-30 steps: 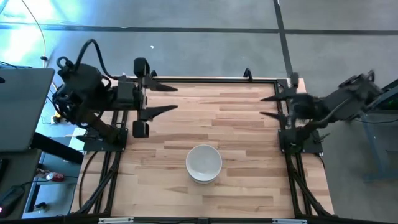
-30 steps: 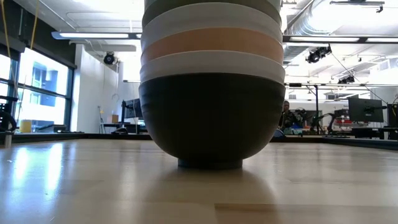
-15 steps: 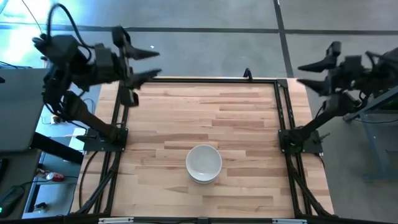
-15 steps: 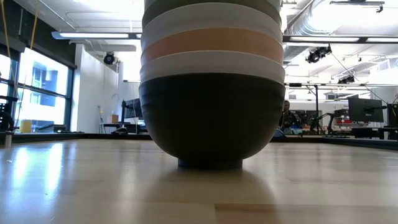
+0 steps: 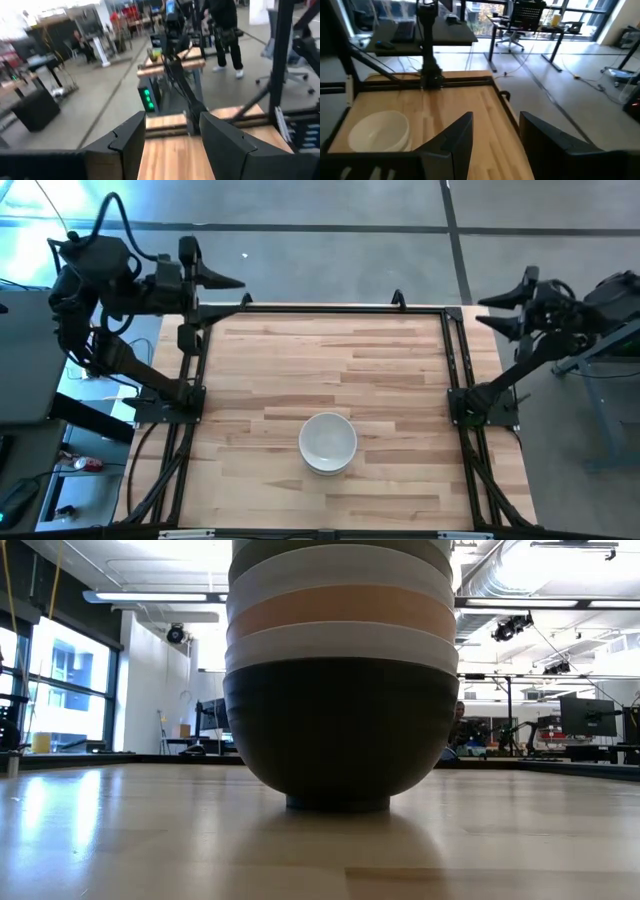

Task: Nest bowls inside each other
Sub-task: Return to Home Position

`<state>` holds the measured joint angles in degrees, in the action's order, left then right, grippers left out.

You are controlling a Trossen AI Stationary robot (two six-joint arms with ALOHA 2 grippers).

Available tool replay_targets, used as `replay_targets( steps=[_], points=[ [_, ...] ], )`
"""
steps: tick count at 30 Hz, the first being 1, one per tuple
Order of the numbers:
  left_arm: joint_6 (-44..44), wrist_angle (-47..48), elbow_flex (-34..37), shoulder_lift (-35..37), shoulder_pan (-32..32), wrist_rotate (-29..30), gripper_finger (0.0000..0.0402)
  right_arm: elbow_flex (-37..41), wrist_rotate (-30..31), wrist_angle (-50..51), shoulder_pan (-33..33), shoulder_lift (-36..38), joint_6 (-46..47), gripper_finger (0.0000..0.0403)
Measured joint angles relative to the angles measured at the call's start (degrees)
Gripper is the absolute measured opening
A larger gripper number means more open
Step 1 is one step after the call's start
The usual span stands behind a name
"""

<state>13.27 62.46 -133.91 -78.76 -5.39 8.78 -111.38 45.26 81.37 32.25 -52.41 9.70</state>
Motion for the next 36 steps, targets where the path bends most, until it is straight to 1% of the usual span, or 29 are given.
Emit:
replay_targets(
  steps=[4,10,12,16,19,23,26,28,31,36],
  points=[
    [-1.34,1.4,0.0,0.24,0.0,-1.94,0.0177,10.67,-2.7,-7.84,0.0,6.92,0.4,0.0153],
    [-2.38,2.51,0.02,2.46,0.04,-2.29,0.0177,24.58,-5.39,-19.14,0.0,17.95,0.38,0.0153],
    [-3.06,3.13,0.02,3.14,0.04,-2.03,0.0177,28.46,-6.1,-21.6,0.0,20.82,0.41,0.0153],
    [-4.14,4.99,0.02,4.44,0.09,0.36,0.0177,34.47,-6.34,-25.85,0.0,25.25,0.35,0.0153],
    [-4.85,6.19,0.02,5.2,0.09,2.24,0.0177,37.46,-6.18,-26.72,0.0,26.75,0.6,0.0153],
    [-5.61,7.23,0.36,5.91,0.09,4.28,0.0177,40.42,-2.14,-28.34,-0.02,27.0,0.48,0.0139],
    [-5.98,7.06,2.72,7.13,0.09,5.78,0.0177,42.42,0.42,-29.24,-0.02,26.8,-0.72,0.0121],
    [-6.58,6.59,5.45,8.26,0.08,6.7,0.0177,43.0,2.19,-28.99,-0.02,26.8,-0.16,0.0112],
    [-7.2,4.87,10.55,10.26,0.04,7.08,0.0177,42.49,2.53,-27.57,-0.02,26.95,2.34,0.0107],
    [-7.15,-4.67,21.3,15.68,0.04,7.04,0.0177,40.47,0.56,-27.35,-0.02,27.0,3.45,0.011]
  ],
)
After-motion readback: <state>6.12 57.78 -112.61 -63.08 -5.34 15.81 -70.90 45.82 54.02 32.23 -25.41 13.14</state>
